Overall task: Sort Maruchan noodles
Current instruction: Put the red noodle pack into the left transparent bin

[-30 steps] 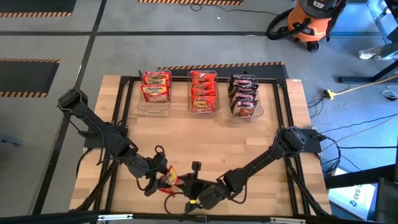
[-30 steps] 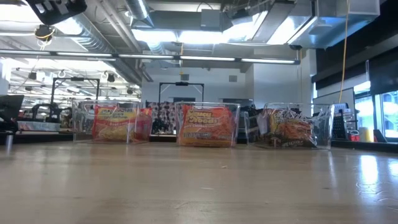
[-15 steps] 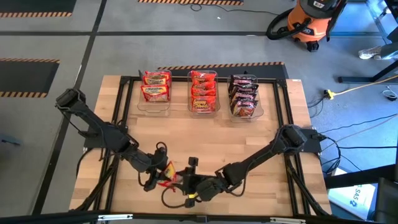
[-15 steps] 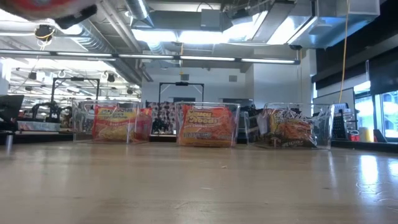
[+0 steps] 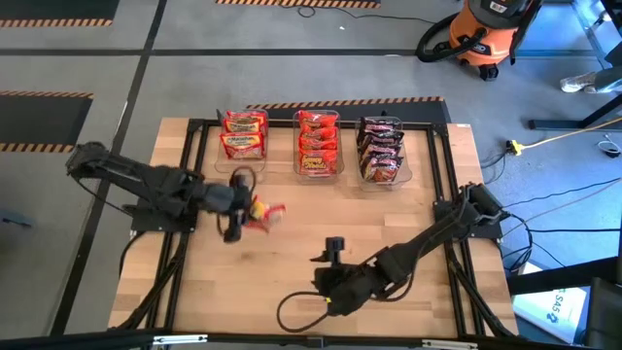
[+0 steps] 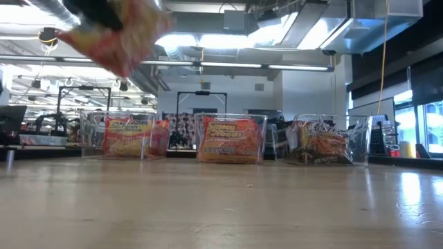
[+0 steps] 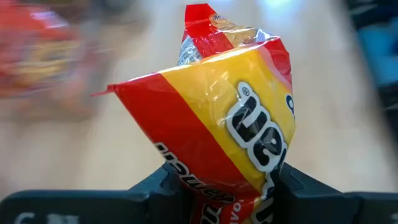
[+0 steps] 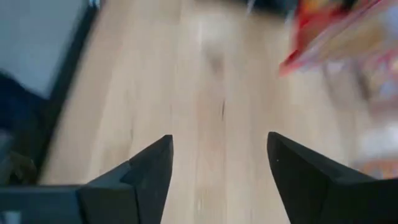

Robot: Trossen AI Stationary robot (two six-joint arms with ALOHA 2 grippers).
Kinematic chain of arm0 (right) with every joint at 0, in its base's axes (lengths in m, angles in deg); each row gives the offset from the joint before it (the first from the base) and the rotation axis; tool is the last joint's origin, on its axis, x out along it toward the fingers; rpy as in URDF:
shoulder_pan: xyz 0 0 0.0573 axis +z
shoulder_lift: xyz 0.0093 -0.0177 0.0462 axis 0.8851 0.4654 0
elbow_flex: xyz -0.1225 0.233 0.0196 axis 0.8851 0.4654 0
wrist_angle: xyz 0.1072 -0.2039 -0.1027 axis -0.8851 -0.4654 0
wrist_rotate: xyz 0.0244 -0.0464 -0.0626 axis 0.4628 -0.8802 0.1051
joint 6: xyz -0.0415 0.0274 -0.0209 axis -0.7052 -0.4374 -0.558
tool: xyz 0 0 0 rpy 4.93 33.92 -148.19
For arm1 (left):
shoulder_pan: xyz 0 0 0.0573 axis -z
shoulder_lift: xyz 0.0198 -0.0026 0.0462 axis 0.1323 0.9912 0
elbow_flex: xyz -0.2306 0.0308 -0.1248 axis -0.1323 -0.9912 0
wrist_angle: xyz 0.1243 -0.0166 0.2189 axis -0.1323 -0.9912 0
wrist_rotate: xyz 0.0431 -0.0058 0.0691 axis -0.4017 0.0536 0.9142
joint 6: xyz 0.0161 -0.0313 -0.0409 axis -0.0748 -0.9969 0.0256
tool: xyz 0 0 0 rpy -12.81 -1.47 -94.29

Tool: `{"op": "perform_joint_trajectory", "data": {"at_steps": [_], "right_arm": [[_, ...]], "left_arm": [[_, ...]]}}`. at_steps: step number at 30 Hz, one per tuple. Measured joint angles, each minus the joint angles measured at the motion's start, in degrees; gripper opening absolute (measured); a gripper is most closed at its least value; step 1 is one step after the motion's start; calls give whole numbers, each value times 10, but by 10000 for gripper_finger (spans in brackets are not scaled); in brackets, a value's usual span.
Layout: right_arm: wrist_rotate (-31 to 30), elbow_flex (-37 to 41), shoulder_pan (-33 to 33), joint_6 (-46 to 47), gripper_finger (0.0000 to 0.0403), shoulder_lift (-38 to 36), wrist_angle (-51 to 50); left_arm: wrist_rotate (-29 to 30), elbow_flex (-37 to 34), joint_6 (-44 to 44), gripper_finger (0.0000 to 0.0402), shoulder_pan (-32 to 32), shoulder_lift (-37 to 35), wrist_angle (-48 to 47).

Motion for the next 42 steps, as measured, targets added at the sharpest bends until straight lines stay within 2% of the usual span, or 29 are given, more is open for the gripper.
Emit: {"op": "perform_joint_trajectory", "data": {"at_steps": [5, 8, 14, 20, 27, 32, 42], "right_arm": [[10, 90, 0, 79, 225, 2, 13], [10, 157, 0, 134, 218, 2, 60], [11, 292, 5, 232, 206, 2, 256], [21, 384, 5, 277, 202, 3, 405], [6, 406, 5, 283, 202, 3, 455], [-10, 406, 5, 279, 202, 3, 460], [-14, 407, 5, 279, 202, 3, 456]], "left_arm": [[50, 43, 109, 113, -115, -1, -86], [61, 80, 177, 113, -192, 14, -130], [63, 157, 308, 114, -344, 73, -229], [72, 175, 438, 114, -447, 156, -277], [77, 175, 510, 114, -498, 251, -280], [52, 175, 511, 114, -509, 317, -282], [53, 174, 515, 114, -510, 416, -278]]}}
